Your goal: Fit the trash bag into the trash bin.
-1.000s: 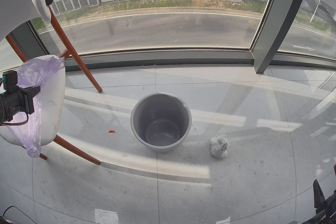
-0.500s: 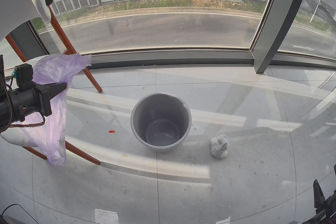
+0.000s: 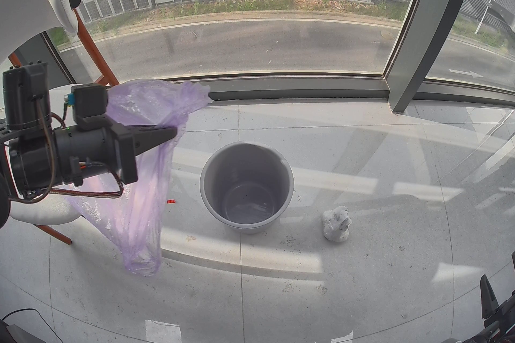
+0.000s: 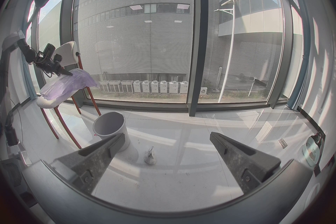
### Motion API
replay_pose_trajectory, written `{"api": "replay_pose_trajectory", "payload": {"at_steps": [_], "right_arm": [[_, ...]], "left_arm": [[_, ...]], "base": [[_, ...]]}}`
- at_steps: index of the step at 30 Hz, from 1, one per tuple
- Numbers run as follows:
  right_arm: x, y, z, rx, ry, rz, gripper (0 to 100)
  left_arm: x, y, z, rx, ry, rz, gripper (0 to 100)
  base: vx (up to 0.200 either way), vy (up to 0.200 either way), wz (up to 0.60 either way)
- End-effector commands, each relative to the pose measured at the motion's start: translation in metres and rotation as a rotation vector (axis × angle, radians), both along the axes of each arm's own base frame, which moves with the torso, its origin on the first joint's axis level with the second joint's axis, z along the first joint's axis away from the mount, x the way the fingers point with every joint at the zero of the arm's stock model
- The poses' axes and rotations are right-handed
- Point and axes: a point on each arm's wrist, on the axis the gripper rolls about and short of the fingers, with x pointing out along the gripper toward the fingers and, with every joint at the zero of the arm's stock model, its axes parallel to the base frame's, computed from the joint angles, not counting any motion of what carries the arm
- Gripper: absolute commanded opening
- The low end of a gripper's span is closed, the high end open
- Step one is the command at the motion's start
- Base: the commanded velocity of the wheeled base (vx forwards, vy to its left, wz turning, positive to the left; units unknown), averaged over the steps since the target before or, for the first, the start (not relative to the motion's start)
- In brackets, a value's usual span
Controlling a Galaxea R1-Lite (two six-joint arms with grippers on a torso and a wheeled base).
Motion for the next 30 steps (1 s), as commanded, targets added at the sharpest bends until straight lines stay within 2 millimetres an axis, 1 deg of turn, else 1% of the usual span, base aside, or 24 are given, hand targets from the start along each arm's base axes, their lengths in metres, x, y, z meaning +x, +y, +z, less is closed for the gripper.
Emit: {"api": "replay_pose_trajectory", "payload": {"at_steps": [1,6,8,9,12,14,20,21,22,23,25,27,30], "right_arm": [[0.000,0.000,-0.005,0.000,0.003,0.001,100],[0.000,0.000,-0.005,0.000,0.003,0.001,100],[0.000,0.000,-0.005,0.000,0.003,0.001,100],[0.000,0.000,-0.005,0.000,0.003,0.001,100],[0.000,0.000,-0.005,0.000,0.003,0.001,100],[0.000,0.000,-0.005,0.000,0.003,0.001,100],[0.000,0.000,-0.005,0.000,0.003,0.001,100],[0.000,0.000,-0.005,0.000,0.003,0.001,100],[0.000,0.000,-0.005,0.000,0.003,0.001,100],[0.000,0.000,-0.005,0.000,0.003,0.001,100],[0.000,0.000,-0.005,0.000,0.003,0.001,100],[0.000,0.000,-0.005,0.000,0.003,0.001,100],[0.000,0.000,-0.005,0.000,0.003,0.001,100]], "left_arm": [[0.019,-0.031,-0.006,0.001,0.041,-0.078,0],[0.030,-0.064,0.003,-0.061,0.071,-0.138,0],[0.035,-0.071,0.005,-0.072,0.072,-0.147,0],[0.042,-0.075,0.006,-0.075,0.067,-0.150,0],[0.052,-0.081,0.005,-0.074,0.068,-0.149,0],[0.056,-0.082,0.002,-0.071,0.075,-0.148,0],[0.057,-0.083,0.000,-0.069,0.075,-0.152,0],[0.063,-0.084,-0.007,-0.061,0.089,-0.147,0],[0.063,-0.084,-0.007,-0.061,0.089,-0.147,0],[0.068,-0.082,-0.010,-0.055,0.096,-0.135,0],[0.072,-0.077,-0.010,-0.052,0.089,-0.118,0],[0.072,-0.077,-0.007,-0.053,0.076,-0.121,0],[0.072,-0.078,-0.009,-0.050,0.084,-0.125,0]], "base": [[0.000,0.000,0.00],[0.000,0.000,0.00],[0.000,0.000,0.00],[0.000,0.000,0.00],[0.000,0.000,0.00],[0.000,0.000,0.00],[0.000,0.000,0.00],[0.000,0.000,0.00],[0.000,0.000,0.00],[0.000,0.000,0.00],[0.000,0.000,0.00],[0.000,0.000,0.00],[0.000,0.000,0.00]]}}
